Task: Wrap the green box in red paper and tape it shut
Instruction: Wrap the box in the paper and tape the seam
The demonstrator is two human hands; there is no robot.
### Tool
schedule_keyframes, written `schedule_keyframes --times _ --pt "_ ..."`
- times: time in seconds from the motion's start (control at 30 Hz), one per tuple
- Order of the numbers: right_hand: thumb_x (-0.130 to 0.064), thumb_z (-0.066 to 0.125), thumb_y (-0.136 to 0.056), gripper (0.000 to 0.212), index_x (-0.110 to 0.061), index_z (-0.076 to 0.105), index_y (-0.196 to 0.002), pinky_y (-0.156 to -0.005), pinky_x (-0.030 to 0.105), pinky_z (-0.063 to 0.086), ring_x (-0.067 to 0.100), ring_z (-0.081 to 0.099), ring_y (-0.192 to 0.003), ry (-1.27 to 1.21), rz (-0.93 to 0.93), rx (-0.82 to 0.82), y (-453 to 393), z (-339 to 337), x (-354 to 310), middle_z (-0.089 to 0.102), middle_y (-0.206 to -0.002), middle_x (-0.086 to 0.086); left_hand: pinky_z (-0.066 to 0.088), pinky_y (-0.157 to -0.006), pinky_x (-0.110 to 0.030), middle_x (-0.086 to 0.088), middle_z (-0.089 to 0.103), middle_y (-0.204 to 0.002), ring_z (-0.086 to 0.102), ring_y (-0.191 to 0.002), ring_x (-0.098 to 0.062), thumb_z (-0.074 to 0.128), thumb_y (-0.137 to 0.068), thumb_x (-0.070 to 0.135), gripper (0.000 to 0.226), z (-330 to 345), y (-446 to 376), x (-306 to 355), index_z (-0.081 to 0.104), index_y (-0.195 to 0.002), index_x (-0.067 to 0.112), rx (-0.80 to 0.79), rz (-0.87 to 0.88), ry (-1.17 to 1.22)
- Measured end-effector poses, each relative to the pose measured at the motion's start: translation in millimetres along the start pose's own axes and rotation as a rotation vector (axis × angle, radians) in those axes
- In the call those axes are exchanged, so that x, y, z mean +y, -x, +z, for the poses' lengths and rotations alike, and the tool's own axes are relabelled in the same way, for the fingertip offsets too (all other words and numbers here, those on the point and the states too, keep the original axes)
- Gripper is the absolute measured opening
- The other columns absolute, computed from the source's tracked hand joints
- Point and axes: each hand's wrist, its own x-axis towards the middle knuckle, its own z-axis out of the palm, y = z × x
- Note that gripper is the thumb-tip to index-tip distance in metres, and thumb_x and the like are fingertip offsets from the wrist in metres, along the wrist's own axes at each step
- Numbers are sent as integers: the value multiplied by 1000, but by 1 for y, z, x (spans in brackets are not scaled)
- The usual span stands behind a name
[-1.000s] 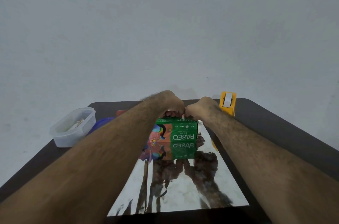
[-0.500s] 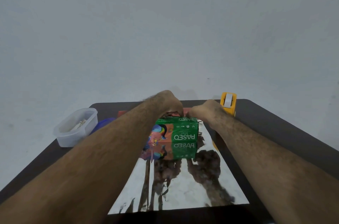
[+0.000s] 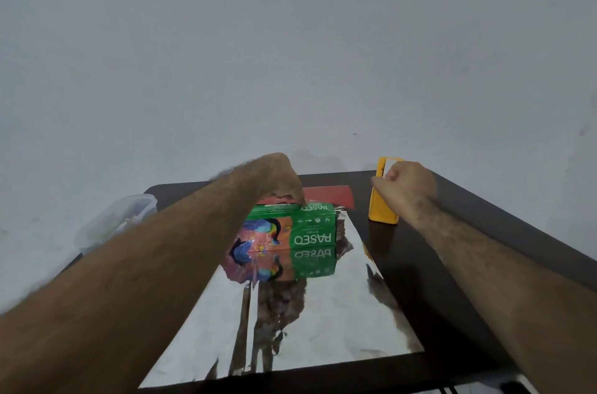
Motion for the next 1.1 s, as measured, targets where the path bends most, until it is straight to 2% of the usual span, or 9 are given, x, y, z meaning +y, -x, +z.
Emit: schedule_keyframes --times 0.1,0.2,0.3,0.4,0.53,0.7,0.83,0.97,1.1 --pt "-43 75 -87 29 -23 61 -73 -69 35 49 24 63 -85 -111 -21 167 -10 5 31 63 -80 -4 39 -49 -22 6 56 -57 48 -48 -8 93 -77 23 32 -7 -1 7 63 -70 13 -37 -27 -82" --pt "-49 77 -87 30 -22 67 -95 -84 38 53 25 62 -105 -163 -63 260 -16 13 52 67 -103 -2 38 -50 -22 2 59 -68 50 -55 -12 92 -77 22 30 -13 -4 22 65 -74 11 37 24 -37" --pt "-50 82 -85 52 -15 67 -119 -95 35 46 26 56 -120 -266 -34 243 -14 23 65 62 -123 4 40 -49 -20 0 65 -67 54 -54 -14 91 -80 28 28 -8 -14 47 70 -74 10 103 104 106" --pt "-45 93 -74 75 -15 63 -135 -106 39 47 25 55 -127 -317 -12 89 -13 33 79 58 -136 6 41 -51 -22 -1 67 -63 53 -50 -15 85 -85 29 27 9 -31 77 74 -70 9 108 155 238" --pt "-51 95 -69 75 -20 71 -132 -104 36 49 24 58 -125 -268 -14 -10 -19 36 87 60 -132 3 44 -53 -27 -8 67 -74 56 -59 -20 81 -87 20 22 38 -54 106 78 -87 -1 99 161 341" --pt "-53 95 -68 80 -19 70 -136 -100 40 56 22 63 -117 -304 6 -7 -21 40 89 64 -130 1 35 -57 -29 -6 53 -74 41 -60 -18 76 -93 20 15 66 -80 127 78 -93 5 -33 26 427" --pt "-55 96 -66 81 -20 71 -134 -96 41 57 22 65 -112 -338 24 12 -22 44 90 65 -124 0 29 -56 -27 0 46 -69 33 -56 -14 67 -100 24 21 75 -88 140 64 -82 14 -198 -77 416" --pt "-54 96 -66 80 -20 71 -134 -95 41 58 22 65 -110 -337 36 19 -22 45 88 63 -122 -1 28 -55 -26 0 40 -68 30 -55 -14 64 -100 21 22 83 -96 144 59 -79 15 -228 -154 434" --pt "-54 95 -69 78 -20 69 -135 -94 41 58 22 64 -113 -341 38 16 -19 43 86 62 -126 -2 29 -53 -28 0 38 -55 29 -52 -15 69 -88 13 28 85 -95 146 51 -67 18 -240 -233 487"
